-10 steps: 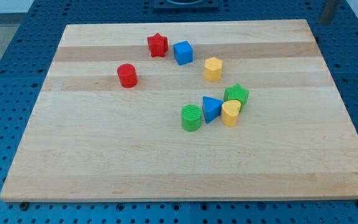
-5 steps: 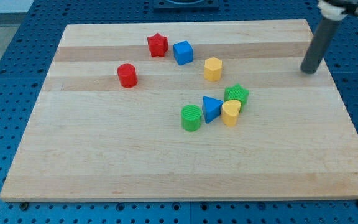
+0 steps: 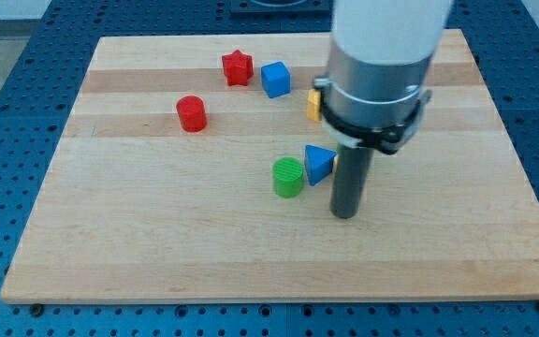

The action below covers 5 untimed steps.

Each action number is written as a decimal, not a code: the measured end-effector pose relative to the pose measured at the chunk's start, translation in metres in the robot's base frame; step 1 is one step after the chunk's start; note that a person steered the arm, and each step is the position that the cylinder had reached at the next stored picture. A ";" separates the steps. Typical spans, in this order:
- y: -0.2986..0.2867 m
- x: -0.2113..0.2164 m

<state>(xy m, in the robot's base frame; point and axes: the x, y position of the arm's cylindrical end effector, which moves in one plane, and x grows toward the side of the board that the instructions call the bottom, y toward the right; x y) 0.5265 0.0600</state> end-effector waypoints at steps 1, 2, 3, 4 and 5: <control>-0.028 -0.003; -0.052 -0.016; -0.060 -0.033; -0.067 -0.054; -0.075 -0.081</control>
<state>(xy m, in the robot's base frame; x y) 0.4453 -0.0154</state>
